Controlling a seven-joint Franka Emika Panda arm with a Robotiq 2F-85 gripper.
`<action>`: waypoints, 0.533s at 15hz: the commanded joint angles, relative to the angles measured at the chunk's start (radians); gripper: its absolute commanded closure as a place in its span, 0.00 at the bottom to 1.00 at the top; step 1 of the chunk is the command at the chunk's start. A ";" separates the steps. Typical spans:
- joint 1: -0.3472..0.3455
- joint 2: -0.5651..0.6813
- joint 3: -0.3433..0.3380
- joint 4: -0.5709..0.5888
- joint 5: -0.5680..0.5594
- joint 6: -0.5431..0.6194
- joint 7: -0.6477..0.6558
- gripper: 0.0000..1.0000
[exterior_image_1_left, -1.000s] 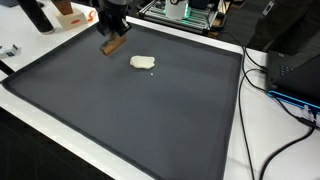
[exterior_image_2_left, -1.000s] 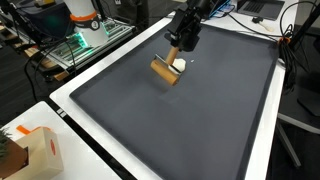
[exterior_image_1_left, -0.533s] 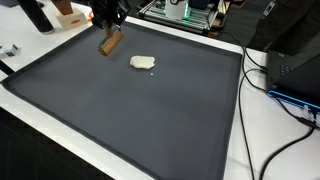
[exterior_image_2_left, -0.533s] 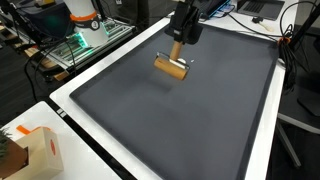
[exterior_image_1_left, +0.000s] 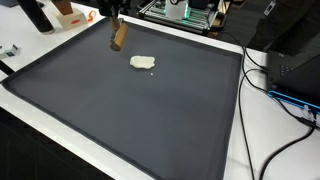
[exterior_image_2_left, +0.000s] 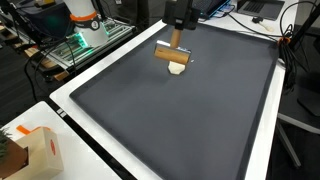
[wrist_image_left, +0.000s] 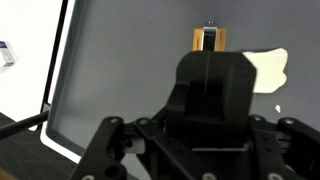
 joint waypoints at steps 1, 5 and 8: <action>-0.023 -0.092 0.020 -0.078 0.066 0.050 -0.168 0.77; -0.021 -0.140 0.026 -0.118 0.124 0.103 -0.336 0.77; -0.015 -0.106 0.028 -0.079 0.100 0.085 -0.315 0.52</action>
